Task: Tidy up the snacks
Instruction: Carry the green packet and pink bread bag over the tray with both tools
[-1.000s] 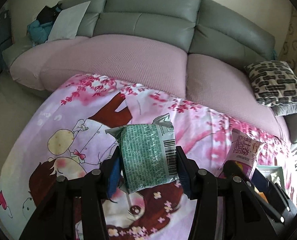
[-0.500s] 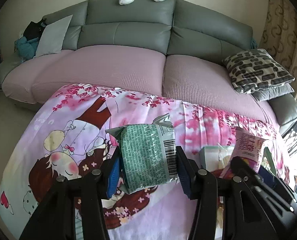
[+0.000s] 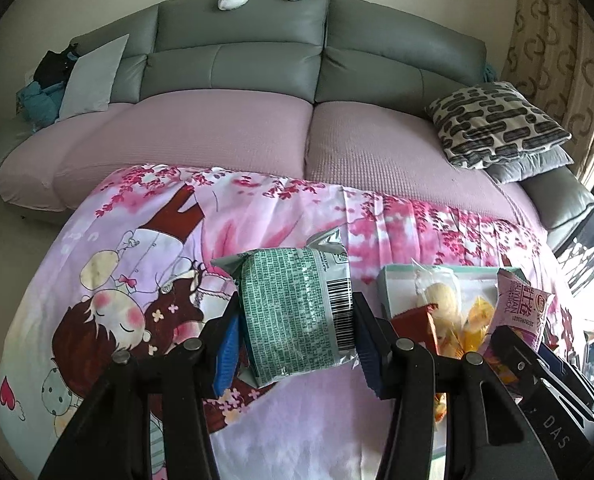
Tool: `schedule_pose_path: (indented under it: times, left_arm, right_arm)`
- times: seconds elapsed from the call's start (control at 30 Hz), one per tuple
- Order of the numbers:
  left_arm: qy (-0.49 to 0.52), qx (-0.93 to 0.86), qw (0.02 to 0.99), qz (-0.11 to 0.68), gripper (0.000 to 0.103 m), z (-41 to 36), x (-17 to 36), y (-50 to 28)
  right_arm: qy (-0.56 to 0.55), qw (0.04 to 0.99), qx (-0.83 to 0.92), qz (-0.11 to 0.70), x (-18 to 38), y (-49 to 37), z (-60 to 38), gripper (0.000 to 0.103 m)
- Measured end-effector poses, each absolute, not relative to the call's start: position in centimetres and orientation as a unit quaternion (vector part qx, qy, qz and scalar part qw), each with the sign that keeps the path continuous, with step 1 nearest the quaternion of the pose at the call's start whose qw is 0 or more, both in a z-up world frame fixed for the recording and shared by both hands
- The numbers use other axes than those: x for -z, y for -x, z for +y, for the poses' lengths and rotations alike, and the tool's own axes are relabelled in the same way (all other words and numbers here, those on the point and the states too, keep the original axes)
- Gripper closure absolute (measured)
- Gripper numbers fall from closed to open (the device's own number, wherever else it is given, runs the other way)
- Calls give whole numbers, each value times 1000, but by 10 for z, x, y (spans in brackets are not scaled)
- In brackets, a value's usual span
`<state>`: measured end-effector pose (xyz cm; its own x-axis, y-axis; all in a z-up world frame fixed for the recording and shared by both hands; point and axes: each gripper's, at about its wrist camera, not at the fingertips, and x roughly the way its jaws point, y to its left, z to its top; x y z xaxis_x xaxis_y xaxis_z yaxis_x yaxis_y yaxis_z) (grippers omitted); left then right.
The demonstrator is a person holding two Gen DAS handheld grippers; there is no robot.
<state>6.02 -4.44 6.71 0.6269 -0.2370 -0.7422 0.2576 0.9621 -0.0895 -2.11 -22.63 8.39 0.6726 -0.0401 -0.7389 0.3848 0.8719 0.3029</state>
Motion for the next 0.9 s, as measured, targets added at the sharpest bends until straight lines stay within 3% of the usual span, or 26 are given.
schedule_pose_path:
  times: [0.9]
  left_arm:
    - [-99,273,870,398,50,-155,-53,-7]
  right_arm:
    - [-288,840,245,389,-59,86,-328,54]
